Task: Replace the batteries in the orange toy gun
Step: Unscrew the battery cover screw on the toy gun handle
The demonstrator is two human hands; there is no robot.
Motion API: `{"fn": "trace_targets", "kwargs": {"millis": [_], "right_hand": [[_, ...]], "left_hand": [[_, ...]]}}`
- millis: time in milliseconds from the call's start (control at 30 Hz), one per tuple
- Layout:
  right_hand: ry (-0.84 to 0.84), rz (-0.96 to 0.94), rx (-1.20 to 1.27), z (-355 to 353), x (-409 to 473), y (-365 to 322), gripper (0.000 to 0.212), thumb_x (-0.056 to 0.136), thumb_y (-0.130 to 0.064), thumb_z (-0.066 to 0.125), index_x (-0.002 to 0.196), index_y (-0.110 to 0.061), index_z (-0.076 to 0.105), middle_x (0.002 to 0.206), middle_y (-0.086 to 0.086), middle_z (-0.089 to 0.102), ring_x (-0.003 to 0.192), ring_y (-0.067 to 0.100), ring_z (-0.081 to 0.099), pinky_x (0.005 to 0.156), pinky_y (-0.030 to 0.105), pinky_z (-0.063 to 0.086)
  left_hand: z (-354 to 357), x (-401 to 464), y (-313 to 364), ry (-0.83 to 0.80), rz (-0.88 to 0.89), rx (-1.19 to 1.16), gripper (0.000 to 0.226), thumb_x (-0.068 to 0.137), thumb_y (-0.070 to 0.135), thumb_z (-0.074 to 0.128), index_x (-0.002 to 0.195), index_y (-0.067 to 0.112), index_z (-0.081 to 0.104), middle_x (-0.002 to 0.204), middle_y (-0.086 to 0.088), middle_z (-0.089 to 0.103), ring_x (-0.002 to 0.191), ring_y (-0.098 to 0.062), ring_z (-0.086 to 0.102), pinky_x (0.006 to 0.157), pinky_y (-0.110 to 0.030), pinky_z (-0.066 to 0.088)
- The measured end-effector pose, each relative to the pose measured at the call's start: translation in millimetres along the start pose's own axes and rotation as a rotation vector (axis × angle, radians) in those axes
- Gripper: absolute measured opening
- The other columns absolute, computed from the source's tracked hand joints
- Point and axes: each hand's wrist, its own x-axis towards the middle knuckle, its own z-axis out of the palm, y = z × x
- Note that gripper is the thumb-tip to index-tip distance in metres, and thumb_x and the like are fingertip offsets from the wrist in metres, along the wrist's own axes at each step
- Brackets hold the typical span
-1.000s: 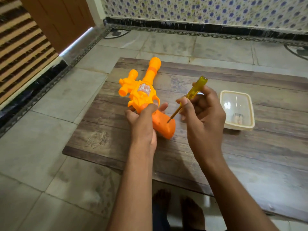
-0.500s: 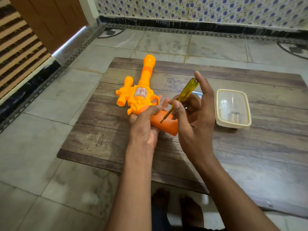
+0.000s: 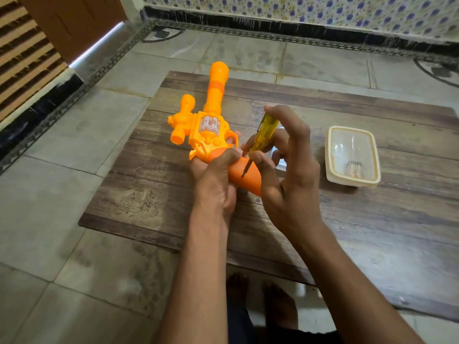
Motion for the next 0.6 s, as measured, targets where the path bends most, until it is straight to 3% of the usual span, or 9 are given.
{"fn": "trace_targets", "kwargs": {"millis": [33,100,200,333,433,533,600], "right_hand": [[0.008,-0.014,0.012,-0.1,0.1,-0.2,0.067,0.087,0.017,0.062,0.139,-0.019,0.041,0.135,-0.003,0.055,0.096,0.035,0.067,0.075,0.033,0.049],[0.027,-0.038,0.032,0.3,0.2,-0.6,0.061,0.088,0.014,0.067,0.135,-0.017,0.046,0.131,-0.013,0.054,0.098,0.030,0.068,0.071,0.037,0.052],[0.071,-0.038,0.051,0.9,2.6,1.3,0.052,0.090,0.006,0.074,0.129,-0.020,0.050,0.121,-0.018,0.054,0.093,0.021,0.066,0.074,0.040,0.057],[0.146,0.014,0.105,-4.2,6.2,1.9,0.043,0.090,0.004,0.076,0.123,-0.014,0.056,0.098,-0.001,0.059,0.082,0.024,0.066,0.075,0.045,0.059],[0.112,-0.014,0.109,-11.0,5.5,-0.3,0.046,0.088,0.014,0.070,0.122,-0.011,0.054,0.099,0.012,0.065,0.087,0.028,0.072,0.080,0.046,0.061],[0.040,-0.032,0.056,-9.3,3.3,-1.1,0.045,0.085,0.020,0.064,0.123,-0.005,0.060,0.108,0.003,0.067,0.090,0.030,0.072,0.080,0.048,0.059],[0.014,-0.018,0.031,-6.5,3.2,0.8,0.045,0.085,0.021,0.061,0.126,0.001,0.061,0.109,0.002,0.067,0.091,0.028,0.072,0.081,0.047,0.059]], "left_hand": [[-0.5,1.2,-0.3,0.004,0.000,0.005,0.048,0.085,-0.025,0.052,0.114,0.013,0.060,0.109,-0.021,0.073,0.070,-0.022,0.077,0.058,-0.039,0.063],[-2.7,4.6,-2.0,0.030,0.001,0.016,0.047,0.085,-0.024,0.057,0.116,0.011,0.062,0.111,-0.022,0.073,0.076,-0.023,0.077,0.068,-0.046,0.065],[-4.1,6.2,-4.5,0.040,0.016,0.023,0.043,0.085,-0.020,0.064,0.113,0.013,0.065,0.098,-0.010,0.078,0.079,-0.021,0.078,0.081,-0.053,0.063],[-4.8,5.0,-6.9,-0.004,0.041,0.036,0.038,0.086,-0.019,0.066,0.107,0.013,0.067,0.100,-0.011,0.076,0.079,-0.018,0.077,0.080,-0.045,0.063],[-4.1,4.4,-11.0,-0.006,0.043,0.047,0.037,0.087,-0.018,0.065,0.113,0.008,0.066,0.108,-0.020,0.074,0.080,-0.024,0.075,0.083,-0.052,0.062],[-0.3,2.9,-12.5,0.047,0.058,0.068,0.043,0.086,-0.022,0.060,0.120,0.004,0.062,0.103,-0.020,0.073,0.082,-0.027,0.074,0.076,-0.050,0.063],[0.4,1.8,-13.0,0.051,0.067,0.088,0.038,0.087,-0.022,0.057,0.105,0.010,0.063,0.093,-0.011,0.072,0.081,-0.024,0.072,0.072,-0.044,0.062]]}}
